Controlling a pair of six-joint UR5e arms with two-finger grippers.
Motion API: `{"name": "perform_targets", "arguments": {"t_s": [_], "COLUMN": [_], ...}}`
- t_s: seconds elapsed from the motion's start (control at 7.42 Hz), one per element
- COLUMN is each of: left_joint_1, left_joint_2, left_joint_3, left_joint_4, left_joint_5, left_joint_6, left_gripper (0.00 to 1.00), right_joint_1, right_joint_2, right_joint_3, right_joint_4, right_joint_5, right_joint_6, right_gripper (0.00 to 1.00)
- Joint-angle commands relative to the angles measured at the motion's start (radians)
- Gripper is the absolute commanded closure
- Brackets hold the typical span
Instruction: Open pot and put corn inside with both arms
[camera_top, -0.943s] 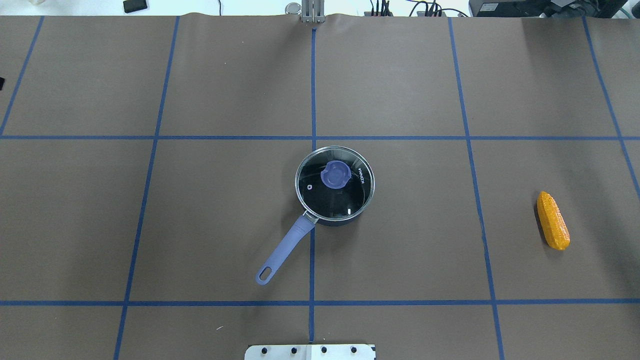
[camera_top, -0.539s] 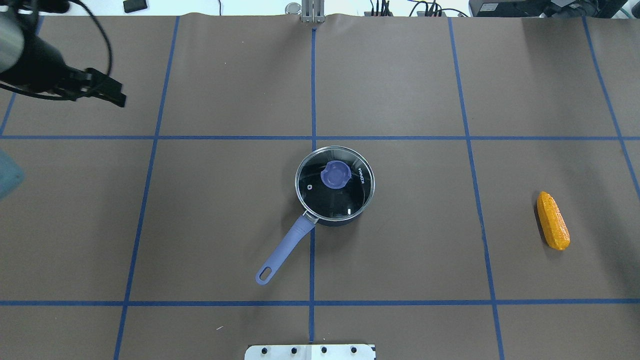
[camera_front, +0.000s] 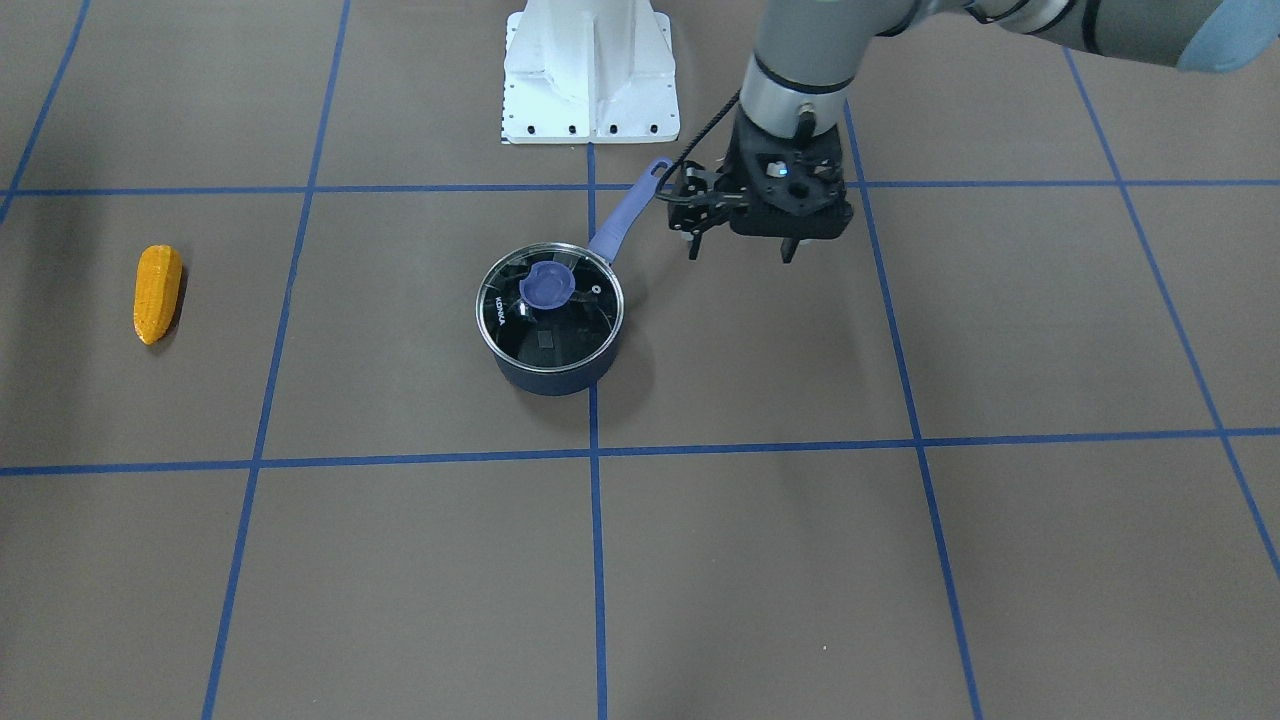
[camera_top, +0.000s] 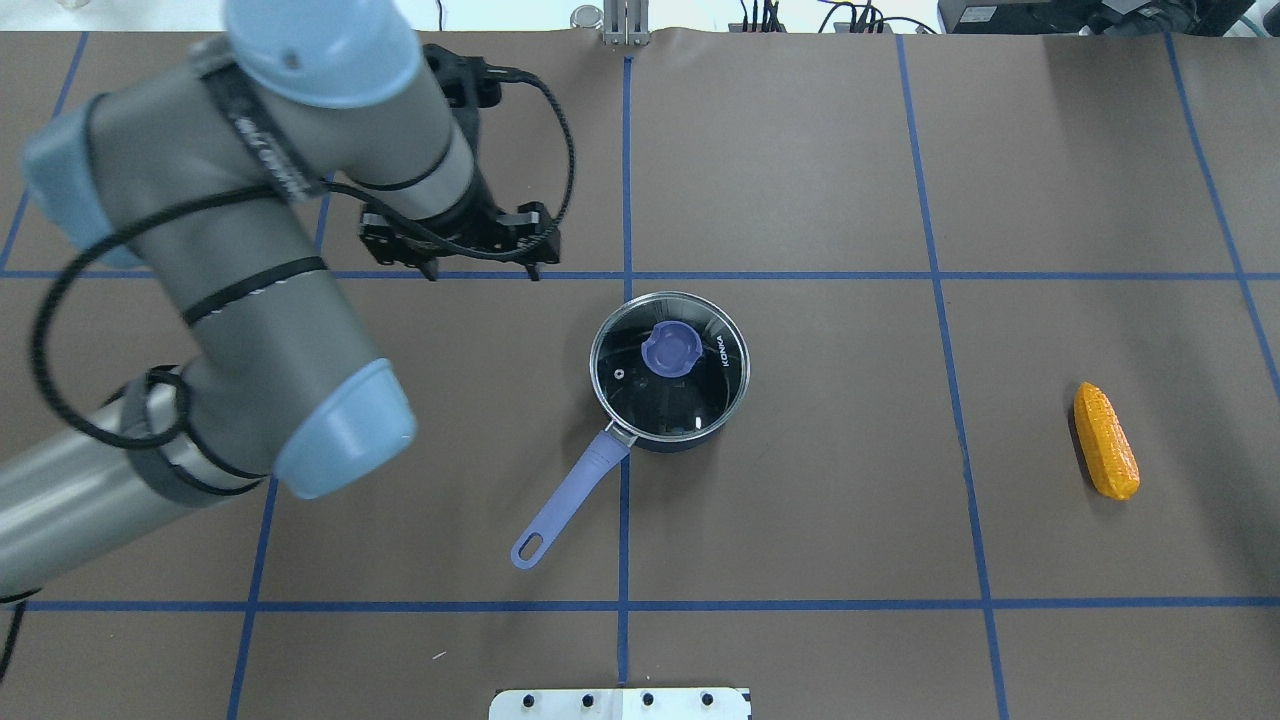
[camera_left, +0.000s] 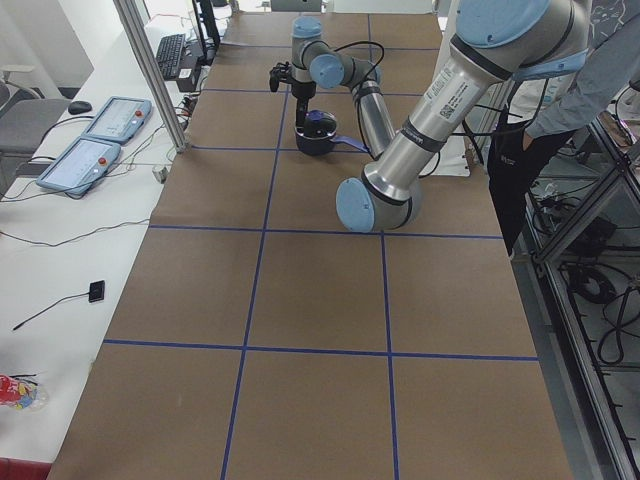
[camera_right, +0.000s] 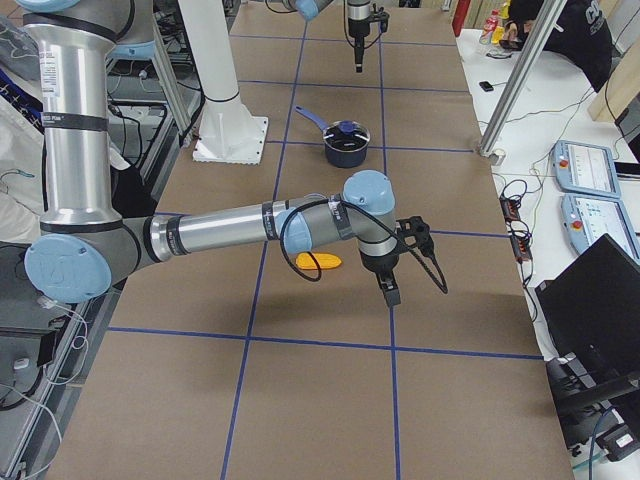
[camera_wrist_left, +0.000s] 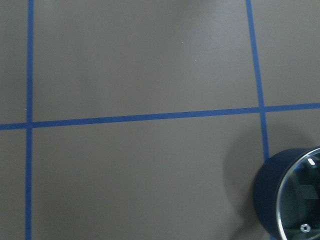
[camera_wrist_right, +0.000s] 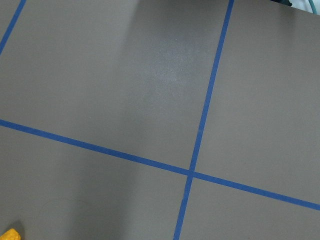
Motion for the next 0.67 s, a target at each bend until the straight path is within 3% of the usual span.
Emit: {"name": "perform_targets", "arguments": {"t_s": [0.0,0.54], "left_joint_1": [0.097,0.175], "left_joint_2": [-0.197,-0.272], "left_joint_3": [0.242,0.459], "left_joint_4": [-0.043,-0.209], "left_joint_5": [0.063,0.097], "left_joint_6": [-0.133,-0.279], "left_gripper": [0.00,0.02], "right_joint_1": [-0.001,-0.001], "right_joint_2": [-0.004,-0.009], "right_joint_3": [0.000,-0.002], "right_joint_4": [0.000,0.000], "right_joint_5": [0.010,0.010], "right_joint_6": [0.000,0.000], "right_gripper": [0.00,0.00]}}
